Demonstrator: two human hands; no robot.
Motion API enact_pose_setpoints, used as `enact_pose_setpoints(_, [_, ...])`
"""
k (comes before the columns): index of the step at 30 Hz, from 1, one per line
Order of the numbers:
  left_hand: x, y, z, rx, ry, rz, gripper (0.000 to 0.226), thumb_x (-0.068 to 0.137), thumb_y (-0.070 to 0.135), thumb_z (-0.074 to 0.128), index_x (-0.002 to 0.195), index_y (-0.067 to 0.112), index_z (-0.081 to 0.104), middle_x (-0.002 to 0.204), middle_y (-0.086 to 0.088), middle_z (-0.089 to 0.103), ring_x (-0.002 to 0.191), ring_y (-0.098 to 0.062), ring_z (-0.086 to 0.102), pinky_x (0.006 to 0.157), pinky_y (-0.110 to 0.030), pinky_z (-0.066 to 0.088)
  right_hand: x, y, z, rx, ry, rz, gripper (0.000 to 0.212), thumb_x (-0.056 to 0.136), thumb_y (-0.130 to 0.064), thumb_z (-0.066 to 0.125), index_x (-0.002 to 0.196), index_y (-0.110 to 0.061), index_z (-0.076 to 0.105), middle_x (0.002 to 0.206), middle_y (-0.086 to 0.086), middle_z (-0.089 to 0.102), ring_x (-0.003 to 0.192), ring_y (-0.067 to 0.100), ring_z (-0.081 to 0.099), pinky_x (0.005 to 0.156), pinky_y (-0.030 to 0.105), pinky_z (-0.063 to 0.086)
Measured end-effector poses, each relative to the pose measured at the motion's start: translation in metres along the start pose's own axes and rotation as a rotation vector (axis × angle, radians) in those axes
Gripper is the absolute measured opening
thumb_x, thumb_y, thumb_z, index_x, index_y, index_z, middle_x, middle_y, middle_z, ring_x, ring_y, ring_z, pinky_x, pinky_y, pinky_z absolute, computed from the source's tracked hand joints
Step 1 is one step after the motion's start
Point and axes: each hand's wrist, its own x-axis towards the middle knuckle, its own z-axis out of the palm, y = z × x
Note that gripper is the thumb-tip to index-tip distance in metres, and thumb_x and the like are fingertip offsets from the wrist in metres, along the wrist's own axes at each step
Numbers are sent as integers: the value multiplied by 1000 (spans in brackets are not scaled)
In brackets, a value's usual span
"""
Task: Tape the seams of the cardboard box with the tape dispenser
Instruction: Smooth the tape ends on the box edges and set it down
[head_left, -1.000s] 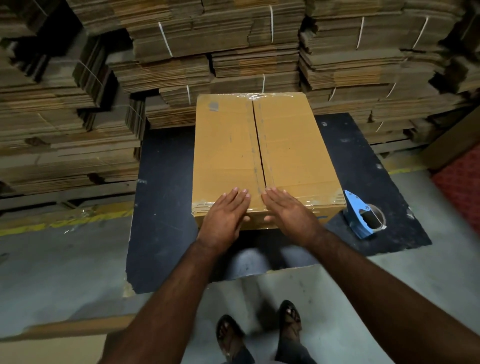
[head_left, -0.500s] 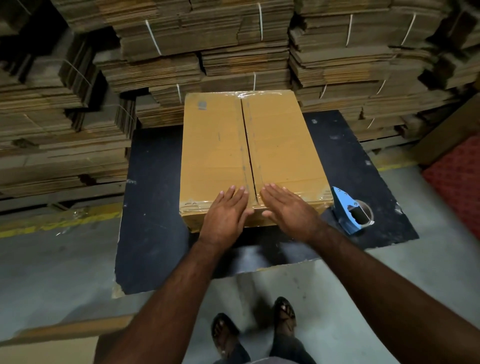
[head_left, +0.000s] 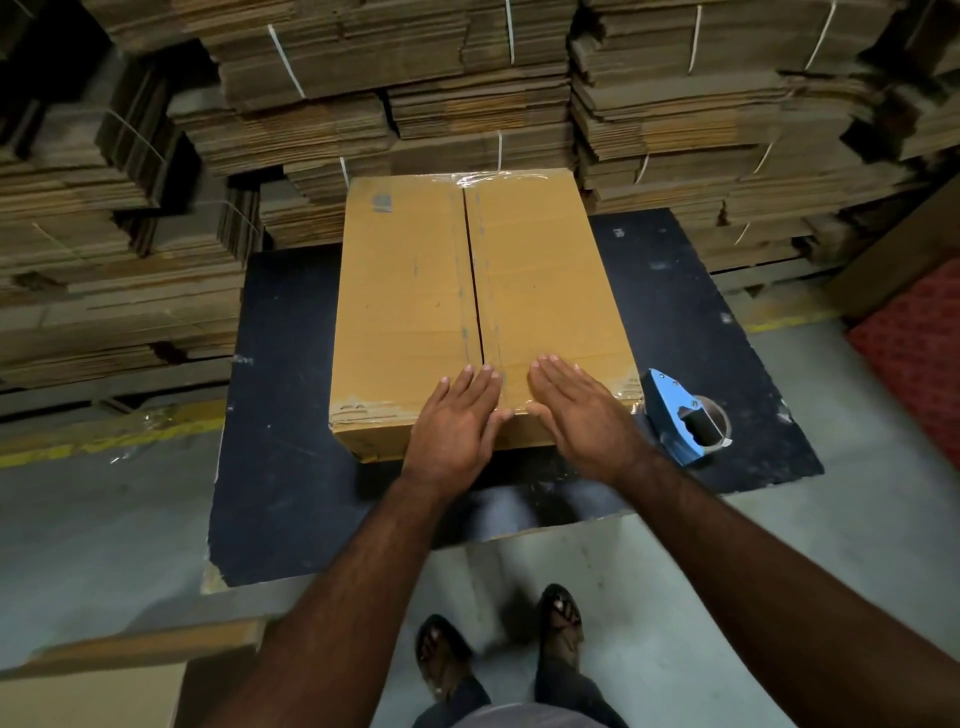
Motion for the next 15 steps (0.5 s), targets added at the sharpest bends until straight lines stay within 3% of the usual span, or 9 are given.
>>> enact_pose_setpoints(2, [4, 4, 5, 100, 12, -2, 60, 103, 46, 18, 151, 16, 35, 158, -2, 32, 146, -22, 28, 119, -43, 22, 0, 6, 2, -9, 36, 61, 66, 105, -47, 16, 145, -3, 44, 151, 16, 42, 142, 28, 36, 119, 39, 20])
enact_pose_setpoints(4, [7, 2, 9, 189, 5, 15, 58, 103, 44, 21, 153, 15, 32, 160, -3, 28, 147, -23, 28, 118, -43, 23, -1, 11, 5, -25, 10, 50, 64, 105, -46, 18, 145, -3, 44, 150, 16, 42, 141, 28, 37, 118, 41, 25])
enact_pose_setpoints(7, [3, -2, 12, 200, -52, 60, 59, 104, 36, 33, 157, 16, 17, 164, -1, 12, 151, -22, 13, 121, -44, 17, -10, 19, 9, -46, -16, -48, 60, 106, -43, 21, 147, -3, 40, 153, 15, 39, 144, 27, 33, 117, 45, 30])
enact_pose_setpoints(9, [3, -1, 8, 180, -56, 59, 58, 105, 39, 29, 157, 17, 14, 164, 0, 8, 151, -21, 9, 122, -43, 13, -12, 21, 4, -55, -17, -77, 61, 105, -42, 22, 147, -2, 39, 153, 16, 38, 144, 28, 33, 116, 46, 31])
enact_pose_setpoints(12, [11, 15, 8, 146, -42, 58, 61, 103, 48, 16, 156, 18, 21, 163, 1, 15, 151, -19, 13, 122, -41, 12, -6, 25, -7, -27, 3, -59, 68, 105, -48, 14, 144, 0, 43, 150, 18, 41, 141, 30, 37, 116, 45, 30])
enact_pose_setpoints(15, [21, 24, 16, 182, -20, 39, 60, 100, 40, 19, 153, 15, 32, 160, -3, 29, 147, -23, 28, 118, -42, 21, -1, 33, -7, -56, -25, -64, 72, 104, -48, 10, 143, 1, 45, 148, 20, 44, 139, 31, 40, 115, 45, 30])
